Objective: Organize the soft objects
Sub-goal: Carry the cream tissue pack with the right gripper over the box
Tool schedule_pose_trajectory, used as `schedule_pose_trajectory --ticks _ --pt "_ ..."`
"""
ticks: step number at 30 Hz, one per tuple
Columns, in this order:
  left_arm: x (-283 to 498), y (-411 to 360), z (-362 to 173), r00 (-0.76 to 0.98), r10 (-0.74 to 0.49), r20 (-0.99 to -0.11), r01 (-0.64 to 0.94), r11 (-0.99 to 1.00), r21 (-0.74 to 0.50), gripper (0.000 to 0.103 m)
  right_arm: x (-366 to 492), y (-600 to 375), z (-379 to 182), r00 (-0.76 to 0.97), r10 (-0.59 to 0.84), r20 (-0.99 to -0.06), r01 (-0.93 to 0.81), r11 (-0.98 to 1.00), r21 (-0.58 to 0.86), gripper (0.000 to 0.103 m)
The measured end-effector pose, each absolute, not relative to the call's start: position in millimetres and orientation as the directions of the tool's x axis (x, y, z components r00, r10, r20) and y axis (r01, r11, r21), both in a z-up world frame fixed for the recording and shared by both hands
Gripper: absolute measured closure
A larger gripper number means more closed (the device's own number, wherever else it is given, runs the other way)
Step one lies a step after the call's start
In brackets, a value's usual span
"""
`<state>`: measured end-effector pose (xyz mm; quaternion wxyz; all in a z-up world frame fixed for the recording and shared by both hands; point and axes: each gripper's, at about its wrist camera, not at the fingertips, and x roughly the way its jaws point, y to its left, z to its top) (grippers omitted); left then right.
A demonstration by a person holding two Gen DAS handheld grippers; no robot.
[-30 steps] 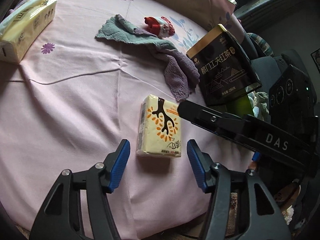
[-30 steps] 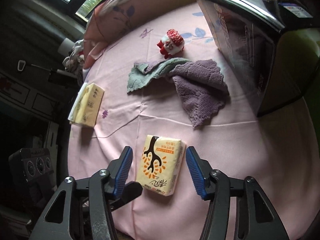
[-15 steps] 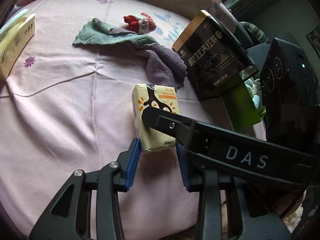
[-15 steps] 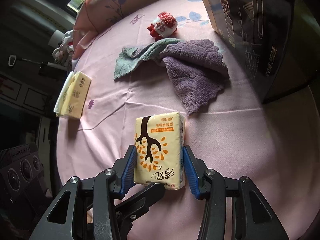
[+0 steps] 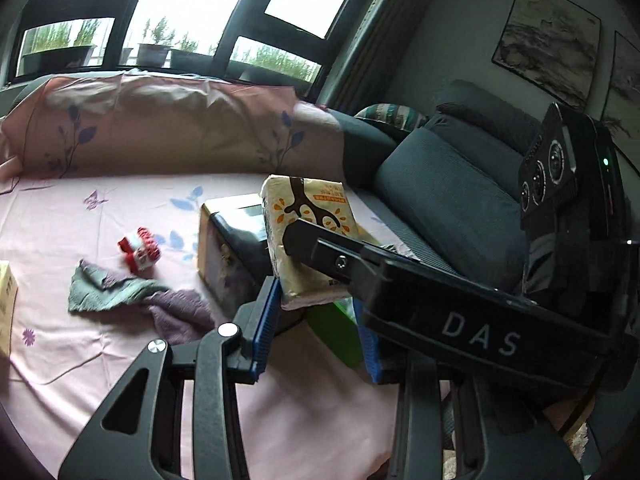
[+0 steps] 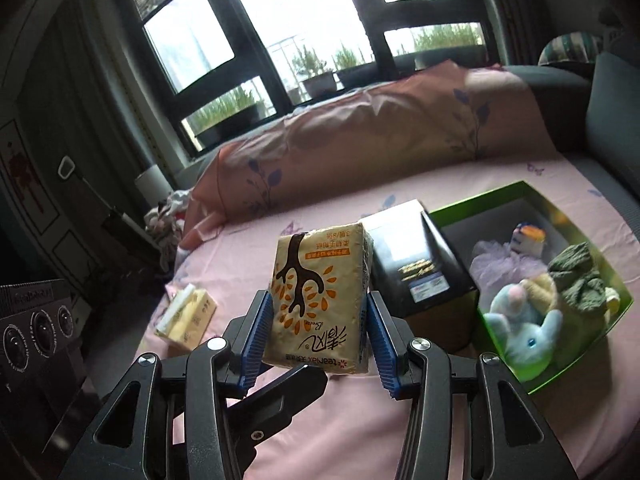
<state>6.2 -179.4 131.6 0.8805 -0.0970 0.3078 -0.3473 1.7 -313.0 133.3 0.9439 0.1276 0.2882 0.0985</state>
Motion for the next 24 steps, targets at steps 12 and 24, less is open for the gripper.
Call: schedule_pose_trajectory --ticks 12,24 --pt "43 -277 139 0.512 -0.721 -0.467 0.698 0.666 -0.263 0.068 17 -406 138 0.905 0.161 -0.394 0.000 0.926 0.378 0.053" --pt "95 -327 91 0.418 -0.690 -0.591 0.697 0.661 -0.279 0.068 56 -461 84 0.879 0.148 -0.454 0.129 0.842 0.524 0.053"
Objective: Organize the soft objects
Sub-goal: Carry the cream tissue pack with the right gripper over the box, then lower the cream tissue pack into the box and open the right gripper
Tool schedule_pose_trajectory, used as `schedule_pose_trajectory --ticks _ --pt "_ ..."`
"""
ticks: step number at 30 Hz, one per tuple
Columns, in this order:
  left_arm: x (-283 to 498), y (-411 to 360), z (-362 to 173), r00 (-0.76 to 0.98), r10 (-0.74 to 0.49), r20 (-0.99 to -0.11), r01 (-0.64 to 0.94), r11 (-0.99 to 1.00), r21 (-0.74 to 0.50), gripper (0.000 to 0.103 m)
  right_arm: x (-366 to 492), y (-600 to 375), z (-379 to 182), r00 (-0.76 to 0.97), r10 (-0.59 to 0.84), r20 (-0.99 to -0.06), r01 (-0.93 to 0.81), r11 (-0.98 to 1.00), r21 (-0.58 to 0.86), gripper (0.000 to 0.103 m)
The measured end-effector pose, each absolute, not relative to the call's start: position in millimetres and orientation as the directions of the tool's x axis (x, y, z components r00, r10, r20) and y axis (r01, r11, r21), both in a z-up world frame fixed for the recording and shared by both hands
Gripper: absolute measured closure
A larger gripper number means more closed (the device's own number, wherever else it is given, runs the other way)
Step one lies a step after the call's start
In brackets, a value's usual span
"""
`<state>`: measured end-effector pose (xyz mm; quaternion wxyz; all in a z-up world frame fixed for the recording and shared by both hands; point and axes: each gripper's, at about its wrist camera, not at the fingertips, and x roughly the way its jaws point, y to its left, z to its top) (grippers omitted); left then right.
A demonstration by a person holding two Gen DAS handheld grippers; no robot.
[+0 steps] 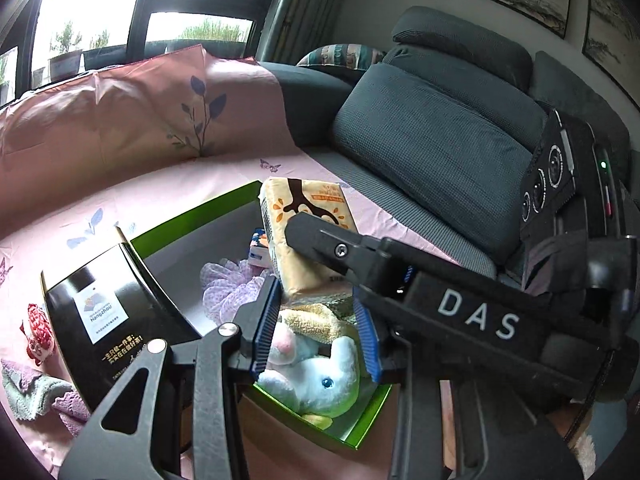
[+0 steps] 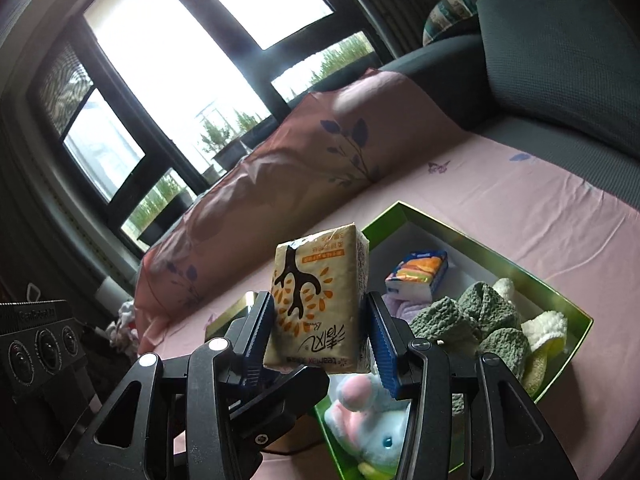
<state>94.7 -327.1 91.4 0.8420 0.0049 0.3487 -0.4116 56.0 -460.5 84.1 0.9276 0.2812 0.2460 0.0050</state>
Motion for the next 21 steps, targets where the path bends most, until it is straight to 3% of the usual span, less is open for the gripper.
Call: schedule_pose_trajectory --ticks 14,16,17,20,21 --pt "82 -324 95 0.444 -0.675 -0.589 0.703 0.670 -0.237 0.062 46 -468 87 0.909 0.095 -0.406 0.160 0.818 0.552 0.053" --pt "74 -315 101 0.461 -0.680 -0.571 0.709 0.669 -0.225 0.057 42 -466 91 0.913 0.080 -0.399 0.168 0.819 0.548 0.053" --pt "69 -308 105 0.469 -0.686 -0.556 0.709 0.668 -0.226 0.049 41 -464 93 0.915 0.075 -0.397 0.170 0.820 0.547 0.051" --pt "54 -282 118 0.479 -0.715 -0.509 0.713 0.655 -0.249 0.019 34 -456 101 0.927 0.079 -0.365 0.140 0.833 0.535 0.022" --pt "49 -271 123 0.482 -0.726 -0.490 0.716 0.649 -0.257 0.018 32 -452 104 0.932 0.085 -0.352 0.122 0.842 0.525 0.019"
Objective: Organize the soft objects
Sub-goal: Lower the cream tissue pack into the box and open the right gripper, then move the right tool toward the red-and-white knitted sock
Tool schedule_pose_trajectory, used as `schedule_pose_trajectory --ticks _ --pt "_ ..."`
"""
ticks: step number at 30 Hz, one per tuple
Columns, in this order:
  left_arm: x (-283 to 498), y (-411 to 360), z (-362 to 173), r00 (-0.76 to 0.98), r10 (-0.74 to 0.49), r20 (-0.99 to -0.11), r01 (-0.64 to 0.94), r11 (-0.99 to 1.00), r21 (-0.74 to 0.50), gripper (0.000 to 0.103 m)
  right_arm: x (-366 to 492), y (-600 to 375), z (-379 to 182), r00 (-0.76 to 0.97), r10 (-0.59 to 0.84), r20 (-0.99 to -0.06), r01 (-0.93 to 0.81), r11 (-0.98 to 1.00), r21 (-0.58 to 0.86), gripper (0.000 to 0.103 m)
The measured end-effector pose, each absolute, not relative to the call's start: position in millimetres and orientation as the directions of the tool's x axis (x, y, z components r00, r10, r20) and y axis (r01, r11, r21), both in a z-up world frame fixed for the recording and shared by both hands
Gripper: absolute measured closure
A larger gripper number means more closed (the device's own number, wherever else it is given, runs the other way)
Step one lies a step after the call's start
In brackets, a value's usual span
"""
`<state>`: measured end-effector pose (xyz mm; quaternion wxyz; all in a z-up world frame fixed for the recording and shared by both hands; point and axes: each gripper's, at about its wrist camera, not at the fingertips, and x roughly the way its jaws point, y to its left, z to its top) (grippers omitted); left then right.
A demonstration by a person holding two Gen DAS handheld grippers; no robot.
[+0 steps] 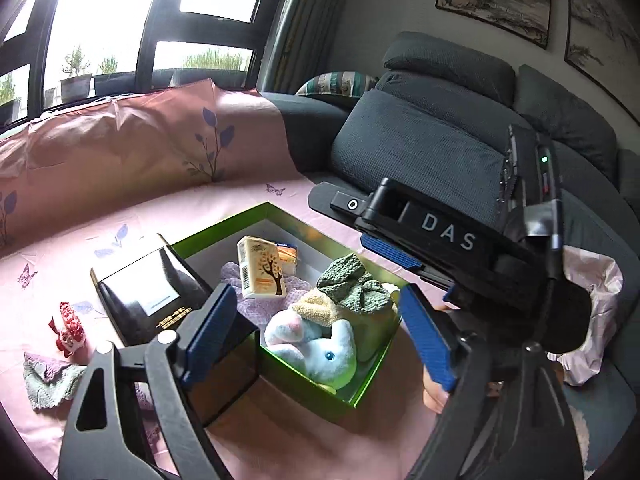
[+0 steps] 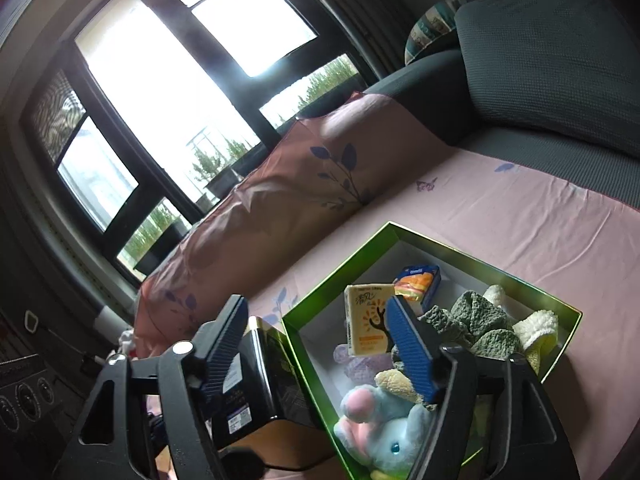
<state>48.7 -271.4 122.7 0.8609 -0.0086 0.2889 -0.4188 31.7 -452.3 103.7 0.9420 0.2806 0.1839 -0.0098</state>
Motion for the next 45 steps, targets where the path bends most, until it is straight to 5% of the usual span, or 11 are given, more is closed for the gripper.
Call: schedule_pose_trajectory --ticks 5,11,17,24,28,35,45 --pt "23 -211 144 0.583 -0.686 -0.435 0.658 0.713 -0.242 0.009 22 -431 116 0.940 0.078 -0.333 0.094 0.878 0.470 0.007" --pt "-5 -131 160 0.757 -0.519 -0.396 0.454 0.854 -0.253 0.009 19 -396 125 0.938 0.092 -0.335 0.045 0.924 0.379 0.005" --pt "-11 -58 129 0.788 -0.373 -0.490 0.223 0.915 -0.337 0.009 16 -342 132 0.919 0.185 -0.349 -0.065 0.942 0.328 0.005" --pt "6 11 59 0.737 -0.278 -0.616 -0.003 0.910 -0.414 0.009 41 -235 107 0.801 0.290 -0.524 -0.226 0.957 0.184 0.005" --pt "14 42 40 0.694 -0.224 -0.685 -0.135 0.893 -0.428 0.011 81 -188 75 0.714 0.230 -0.661 -0.202 0.972 0.120 0.005" --pt "-1 63 50 0.727 -0.215 -0.652 -0.154 0.875 -0.460 0.011 187 -137 35 0.597 0.066 -0.799 -0.149 0.988 -0.029 0.006" --pt "2 61 44 0.690 -0.216 -0.691 -0.121 0.907 -0.404 0.011 260 -137 -25 0.498 -0.167 -0.851 -0.112 0.961 -0.254 0.033"
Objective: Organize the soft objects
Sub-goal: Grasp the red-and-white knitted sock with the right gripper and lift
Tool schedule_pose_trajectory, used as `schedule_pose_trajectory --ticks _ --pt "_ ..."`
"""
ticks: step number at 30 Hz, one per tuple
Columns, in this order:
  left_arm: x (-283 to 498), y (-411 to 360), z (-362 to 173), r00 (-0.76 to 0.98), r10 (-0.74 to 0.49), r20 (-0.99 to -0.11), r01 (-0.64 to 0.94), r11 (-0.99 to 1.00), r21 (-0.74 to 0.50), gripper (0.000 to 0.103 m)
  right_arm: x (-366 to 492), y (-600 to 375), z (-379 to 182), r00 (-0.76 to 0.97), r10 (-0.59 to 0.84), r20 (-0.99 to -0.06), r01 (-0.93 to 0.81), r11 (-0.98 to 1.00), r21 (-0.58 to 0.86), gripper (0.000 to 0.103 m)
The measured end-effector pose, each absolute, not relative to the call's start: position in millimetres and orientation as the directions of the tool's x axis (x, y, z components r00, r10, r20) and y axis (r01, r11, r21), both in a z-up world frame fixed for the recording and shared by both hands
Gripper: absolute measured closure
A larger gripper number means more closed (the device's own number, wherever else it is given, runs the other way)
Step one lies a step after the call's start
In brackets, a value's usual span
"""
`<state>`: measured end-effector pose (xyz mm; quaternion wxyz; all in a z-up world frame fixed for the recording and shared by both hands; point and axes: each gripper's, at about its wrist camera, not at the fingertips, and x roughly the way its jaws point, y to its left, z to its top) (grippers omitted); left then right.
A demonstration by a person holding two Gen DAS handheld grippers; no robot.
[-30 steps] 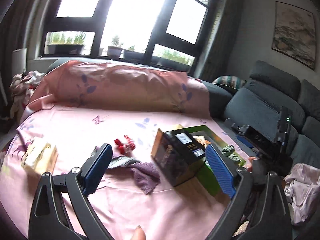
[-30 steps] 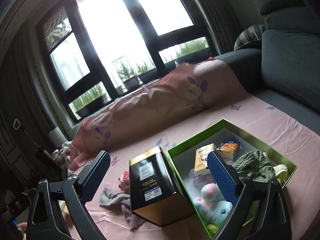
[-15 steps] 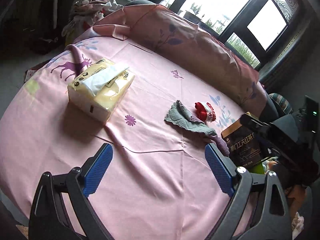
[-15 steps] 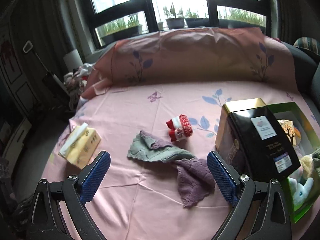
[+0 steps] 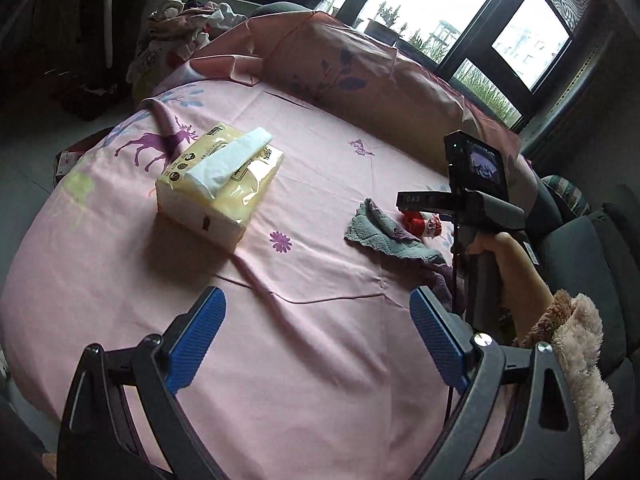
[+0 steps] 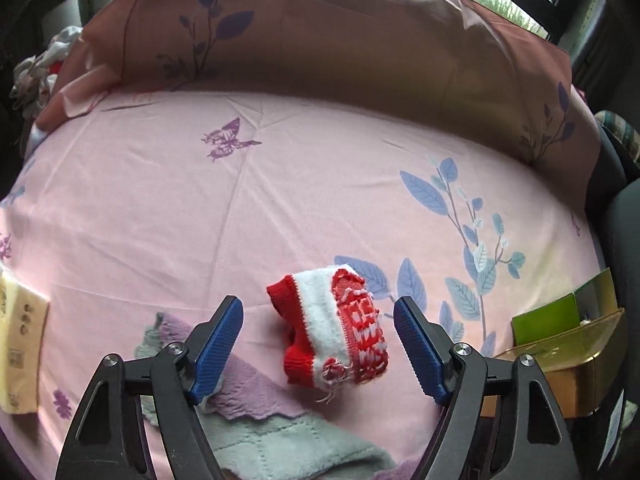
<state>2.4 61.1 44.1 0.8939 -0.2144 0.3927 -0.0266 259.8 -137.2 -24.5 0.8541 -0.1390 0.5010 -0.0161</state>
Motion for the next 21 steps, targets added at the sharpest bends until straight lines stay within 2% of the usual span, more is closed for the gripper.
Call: schedule_pose_trajectory --ticks 1,3,4,6,8,14,16,21 --pt "2 60 44 0.691 -0.213 -0.691 -0.116 0.911 -0.396 0.011 262 -139 -30 0.482 -0.168 -0.860 -0.117 0.961 -0.253 0.037" --pt "1 59 46 0.696 -0.206 -0.688 -0.112 0.915 -0.387 0.011 263 -146 -37 0.464 -0.171 -0.869 -0.102 0.964 -0.244 0.055" --pt "0 58 46 0.700 -0.204 -0.685 -0.111 0.915 -0.387 0.011 261 -149 -36 0.479 -0.155 -0.864 -0.092 0.970 -0.225 0.055" --pt "0 55 45 0.697 -0.206 -0.686 -0.109 0.916 -0.385 0.011 253 -152 -30 0.505 -0.133 -0.853 -0.082 0.976 -0.201 0.064" --pt "2 51 44 0.691 -0.207 -0.692 -0.109 0.917 -0.383 0.011 238 -152 -17 0.520 -0.106 -0.847 -0.092 0.979 -0.180 0.064" --pt "6 38 37 0.670 -0.209 -0.712 -0.108 0.922 -0.372 0.011 151 -162 31 0.544 0.160 -0.824 -0.231 0.972 0.036 0.064" --pt "7 33 34 0.660 -0.223 -0.718 -0.103 0.919 -0.380 0.011 121 -171 30 0.513 0.224 -0.829 -0.265 0.960 0.095 0.063" --pt "5 17 32 0.651 -0.233 -0.722 -0.073 0.928 -0.365 0.011 71 -179 2 0.432 0.252 -0.866 -0.290 0.948 0.132 0.063"
